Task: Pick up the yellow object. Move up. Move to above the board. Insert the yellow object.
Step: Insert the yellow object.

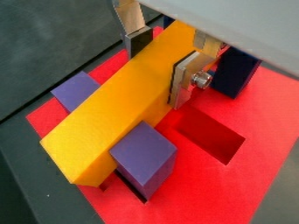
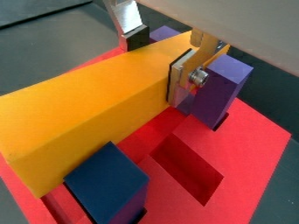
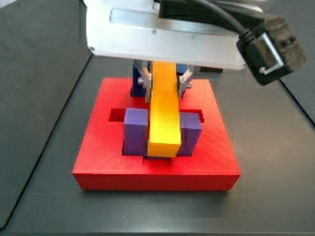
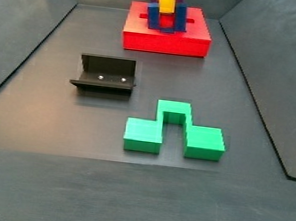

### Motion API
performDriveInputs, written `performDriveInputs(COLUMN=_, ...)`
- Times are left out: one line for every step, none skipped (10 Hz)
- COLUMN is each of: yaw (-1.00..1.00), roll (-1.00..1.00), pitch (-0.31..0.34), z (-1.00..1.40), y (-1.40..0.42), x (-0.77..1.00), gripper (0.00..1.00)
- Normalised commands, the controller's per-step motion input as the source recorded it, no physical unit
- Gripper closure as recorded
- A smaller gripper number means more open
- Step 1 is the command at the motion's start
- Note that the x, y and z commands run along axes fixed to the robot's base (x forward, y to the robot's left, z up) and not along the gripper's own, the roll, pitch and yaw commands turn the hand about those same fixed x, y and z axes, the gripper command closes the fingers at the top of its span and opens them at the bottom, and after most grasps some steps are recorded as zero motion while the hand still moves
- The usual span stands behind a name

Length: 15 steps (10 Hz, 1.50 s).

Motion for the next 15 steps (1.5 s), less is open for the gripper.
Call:
performDriveInputs(yaw=-0.16, roll=-0.32, pitch=0.079, z=-0.26, y=0.14, x=0.00, gripper=1.00)
performDriveInputs(yaw=-0.18, roll=-0.36, pitch=0.096, z=-0.21, y=0.11, x=0.00, gripper=1.00)
performDriveInputs(yaw=-0.15, roll=-0.40, pitch=0.121, z=-0.19, y=0.10, x=0.00, gripper=1.00)
performDriveInputs(yaw=-0.14, roll=-0.38, pitch=0.103, z=-0.17, y=0.04, x=0.00, gripper=1.00)
performDriveInputs(yaw=-0.13, roll=-0.35, pitch=0.087, z=-0.21, y=0.00, x=0.00, gripper=1.00)
performDriveInputs(yaw=-0.07, roll=-0.30, pitch=0.103, z=-0.29, y=0.00, x=0.00, gripper=1.00)
performDriveInputs(yaw=-0.03, roll=-0.28, pitch=0.100, z=-0.32, y=0.01, x=-0.01, gripper=1.00)
performDriveInputs(yaw=0.00, roll=-0.25, pitch=0.111, z=-0.32, y=0.06, x=0.00, gripper=1.00)
performDriveInputs(yaw=0.00, roll=-0.17, pitch=0.089, z=-0.25, y=0.00, x=0.00, gripper=1.00)
performDriveInputs(yaw=0.00, roll=-0.12, pitch=0.051, z=-0.26, y=0.00, x=-0.03, gripper=1.00)
performDriveInputs(yaw=0.00, roll=0.01, pitch=0.000, z=-0.10, y=0.00, x=-0.02, gripper=1.00)
performDriveInputs(yaw=0.00, roll=0.06, pitch=-0.001, z=0.00, y=0.00, x=-0.09, gripper=1.00)
performDriveInputs(yaw=0.00, roll=0.01, pitch=-0.087, z=0.00, y=0.00, x=-0.29, gripper=1.00)
performDriveInputs(yaw=-0.01, roll=0.02, pitch=-0.099, z=0.00, y=0.00, x=-0.44, gripper=1.00)
performDriveInputs(yaw=0.00, roll=0.07, pitch=-0.079, z=0.00, y=0.07, x=-0.44, gripper=1.00)
